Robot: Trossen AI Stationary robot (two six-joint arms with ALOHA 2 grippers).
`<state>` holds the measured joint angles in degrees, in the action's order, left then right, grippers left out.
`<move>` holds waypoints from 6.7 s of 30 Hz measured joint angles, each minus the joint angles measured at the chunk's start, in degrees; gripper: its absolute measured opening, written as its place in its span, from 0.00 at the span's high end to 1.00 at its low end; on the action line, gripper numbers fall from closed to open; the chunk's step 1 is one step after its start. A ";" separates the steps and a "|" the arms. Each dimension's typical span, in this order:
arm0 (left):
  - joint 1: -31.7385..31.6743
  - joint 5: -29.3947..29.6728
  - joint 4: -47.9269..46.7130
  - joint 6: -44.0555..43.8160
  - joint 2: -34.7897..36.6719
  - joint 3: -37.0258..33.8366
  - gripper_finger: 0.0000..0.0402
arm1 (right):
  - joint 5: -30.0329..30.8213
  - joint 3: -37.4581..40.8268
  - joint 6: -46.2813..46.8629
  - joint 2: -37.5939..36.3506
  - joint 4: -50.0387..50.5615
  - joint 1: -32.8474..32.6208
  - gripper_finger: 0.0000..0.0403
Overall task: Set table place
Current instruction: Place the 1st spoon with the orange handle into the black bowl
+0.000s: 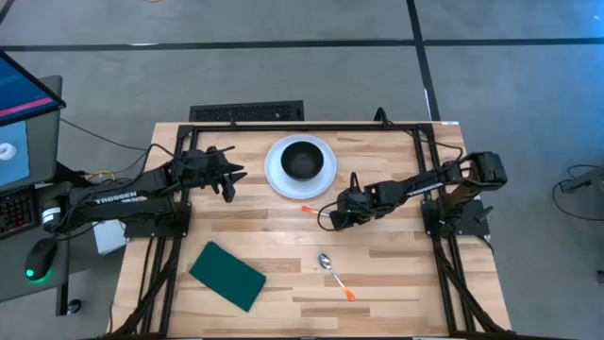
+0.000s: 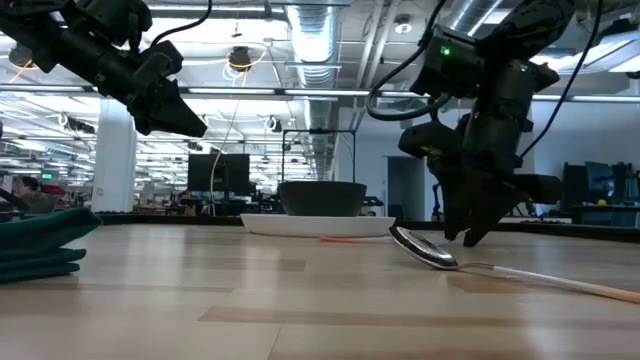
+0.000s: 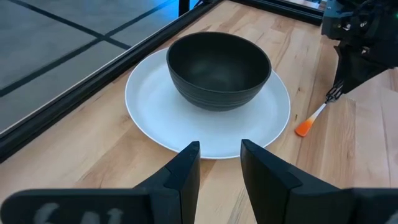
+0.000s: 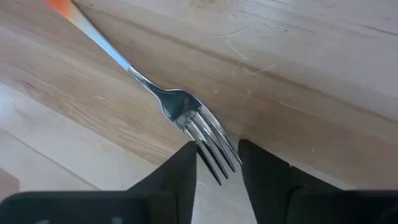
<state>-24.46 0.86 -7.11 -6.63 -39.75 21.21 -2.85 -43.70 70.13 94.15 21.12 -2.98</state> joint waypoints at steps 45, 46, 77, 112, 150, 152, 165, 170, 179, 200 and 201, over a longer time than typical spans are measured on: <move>0.01 0.00 0.89 -0.33 0.00 0.00 0.74 | 2.85 -13.50 -32.61 -7.84 33.83 1.49 0.95; 0.00 0.00 1.05 -0.55 0.01 0.00 0.74 | 3.10 -15.79 -34.09 -8.02 38.94 2.02 0.95; 0.01 0.00 4.13 -0.45 0.00 0.00 0.74 | 18.09 -45.82 -108.07 13.35 68.85 24.86 0.95; 0.01 3.06 3.78 4.04 0.00 0.00 0.74 | 20.89 -63.15 -130.80 34.63 68.64 38.02 0.95; 0.01 3.04 3.02 4.96 0.00 0.00 0.74 | 22.56 -63.04 -137.66 34.62 59.80 38.56 0.95; 0.01 3.04 2.74 4.94 0.00 0.00 0.74 | 22.54 -62.76 -137.63 34.61 59.69 38.53 0.95; 0.01 3.04 2.05 4.95 0.00 0.00 0.74 | 25.60 -56.50 -137.61 34.60 57.19 37.86 0.95; 0.00 3.04 2.03 4.95 0.00 0.00 0.74 | 25.96 -56.41 -139.46 34.60 53.14 37.64 0.95; 0.00 3.04 2.04 4.94 0.00 0.00 0.74 | 25.97 -56.43 -141.32 34.60 51.80 37.51 0.95; 0.01 3.04 2.06 4.94 0.00 0.00 0.74 | 25.42 -51.41 -139.12 34.58 49.62 37.78 0.95; -0.01 3.04 2.08 4.94 0.00 0.00 0.74 | 25.44 -51.41 -139.12 34.58 49.61 37.91 0.95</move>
<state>-24.47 3.90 -5.04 -1.69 -39.75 21.21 22.59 -95.11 -68.99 128.73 70.73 34.93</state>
